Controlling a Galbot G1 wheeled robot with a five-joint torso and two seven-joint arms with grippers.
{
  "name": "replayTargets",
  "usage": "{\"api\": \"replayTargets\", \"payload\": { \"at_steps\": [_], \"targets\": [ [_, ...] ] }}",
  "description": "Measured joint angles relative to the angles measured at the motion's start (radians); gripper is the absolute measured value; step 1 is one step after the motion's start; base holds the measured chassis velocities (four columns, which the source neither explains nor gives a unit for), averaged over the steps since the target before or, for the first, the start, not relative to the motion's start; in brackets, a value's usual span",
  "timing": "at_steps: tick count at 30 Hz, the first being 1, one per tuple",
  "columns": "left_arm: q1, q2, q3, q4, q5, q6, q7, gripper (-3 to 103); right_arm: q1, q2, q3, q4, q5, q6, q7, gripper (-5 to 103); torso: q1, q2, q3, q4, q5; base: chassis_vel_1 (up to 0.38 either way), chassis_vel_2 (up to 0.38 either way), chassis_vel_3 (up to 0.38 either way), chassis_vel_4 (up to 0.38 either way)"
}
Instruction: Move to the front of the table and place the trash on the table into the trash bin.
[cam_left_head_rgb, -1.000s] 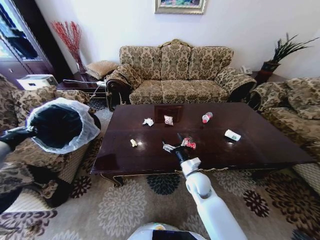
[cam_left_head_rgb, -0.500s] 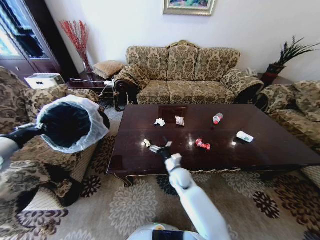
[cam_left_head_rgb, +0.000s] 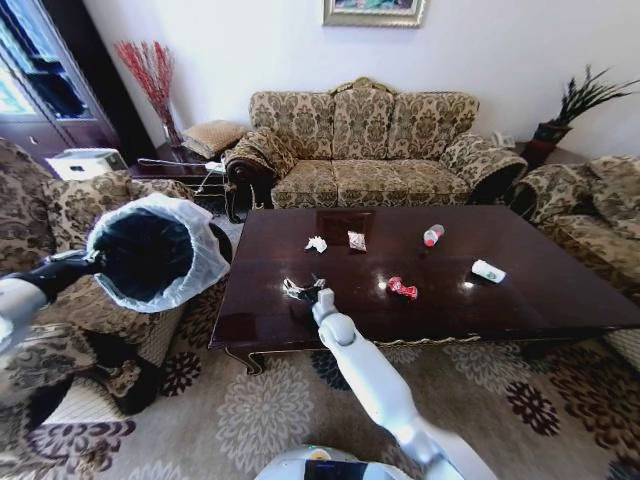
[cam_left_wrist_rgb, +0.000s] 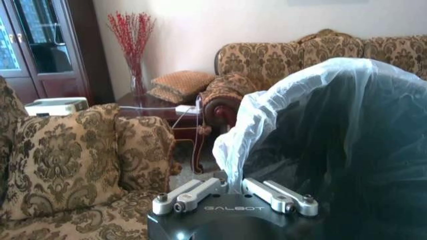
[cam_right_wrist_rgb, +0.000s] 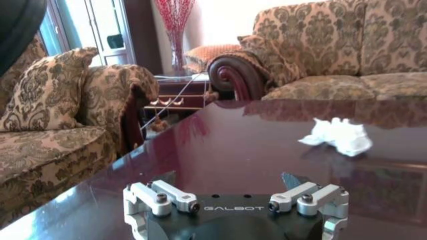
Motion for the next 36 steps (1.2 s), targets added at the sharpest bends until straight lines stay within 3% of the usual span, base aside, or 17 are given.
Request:
{"api": "replayTargets", "payload": {
  "at_steps": [4, 8, 16, 17, 19, 20, 22, 23, 26, 28, 32, 36],
  "targets": [
    [0.008, -0.007, -0.006, -0.007, -0.001, 0.001, 0.000, 0, 0.024, 0.027, 0.002, -0.066, 0.002, -0.006, -0.002, 103, 0.000, 0.000, 0.000, -0.0008, 0.0002, 0.000, 0.000, 0.000, 0.000],
    [0.010, -0.010, -0.010, -0.009, -0.002, 0.001, 0.001, 0, 0.027, 0.027, 0.004, -0.102, 0.017, -0.012, -0.007, 94, 0.000, 0.000, 0.000, -0.0010, 0.0005, 0.000, 0.000, 0.000, 0.000],
    [0.005, -0.009, -0.008, -0.017, -0.006, 0.001, -0.001, 0, 0.006, 0.027, -0.005, -0.102, 0.016, -0.012, -0.021, 62, 0.000, 0.000, 0.000, -0.0008, 0.0004, 0.000, 0.000, 0.000, 0.000],
    [0.005, -0.009, -0.008, -0.017, -0.006, 0.001, -0.001, 0, 0.006, 0.027, -0.005, -0.102, 0.016, -0.012, -0.021, 62, 0.000, 0.000, 0.000, -0.0008, 0.0004, 0.000, 0.000, 0.000, 0.000],
    [0.004, -0.013, -0.007, -0.022, -0.008, 0.001, -0.003, 0, -0.002, 0.027, -0.008, -0.088, 0.016, -0.013, -0.021, 51, 0.000, 0.000, 0.000, -0.0007, 0.0004, 0.000, 0.000, 0.000, 0.000],
    [0.004, -0.013, -0.007, -0.022, -0.008, 0.001, -0.003, 0, -0.002, 0.027, -0.008, -0.088, 0.016, -0.013, -0.021, 51, 0.000, 0.000, 0.000, -0.0007, 0.0004, 0.000, 0.000, 0.000, 0.000],
    [0.005, -0.017, -0.007, -0.028, -0.011, 0.001, -0.004, 0, -0.010, 0.027, -0.013, -0.071, 0.015, -0.016, -0.021, 40, 0.000, 0.000, 0.000, -0.0007, 0.0003, 0.000, 0.000, 0.000, 0.000],
    [0.005, -0.017, -0.007, -0.028, -0.011, 0.001, -0.004, 0, -0.010, 0.027, -0.013, -0.071, 0.015, -0.016, -0.021, 40, 0.000, 0.000, 0.000, -0.0007, 0.0003, 0.000, 0.000, 0.000, 0.000],
    [0.008, -0.018, -0.015, -0.036, -0.023, 0.000, -0.007, 0, -0.022, 0.014, -0.015, -0.037, 0.016, -0.030, -0.021, 24, 0.000, 0.000, 0.000, -0.0005, 0.0004, 0.000, 0.000, 0.000, 0.000],
    [0.008, -0.018, -0.016, -0.037, -0.027, 0.000, -0.010, 0, -0.025, 0.009, -0.015, -0.029, 0.017, -0.033, -0.020, 24, 0.000, 0.000, 0.000, -0.0006, 0.0004, 0.000, 0.000, 0.000, 0.000],
    [0.008, -0.017, -0.015, -0.037, -0.037, 0.000, -0.017, 0, -0.047, -0.016, -0.006, 0.015, 0.029, -0.043, -0.016, 3, 0.000, 0.000, 0.000, -0.0007, 0.0004, 0.000, 0.000, 0.000, 0.000],
    [0.008, -0.017, -0.013, -0.037, -0.043, 0.000, -0.021, 0, -0.069, -0.041, 0.002, 0.065, 0.045, -0.047, -0.010, 1, 0.000, 0.000, 0.000, -0.0006, 0.0004, 0.000, 0.000, 0.000, 0.000]
  ]
}}
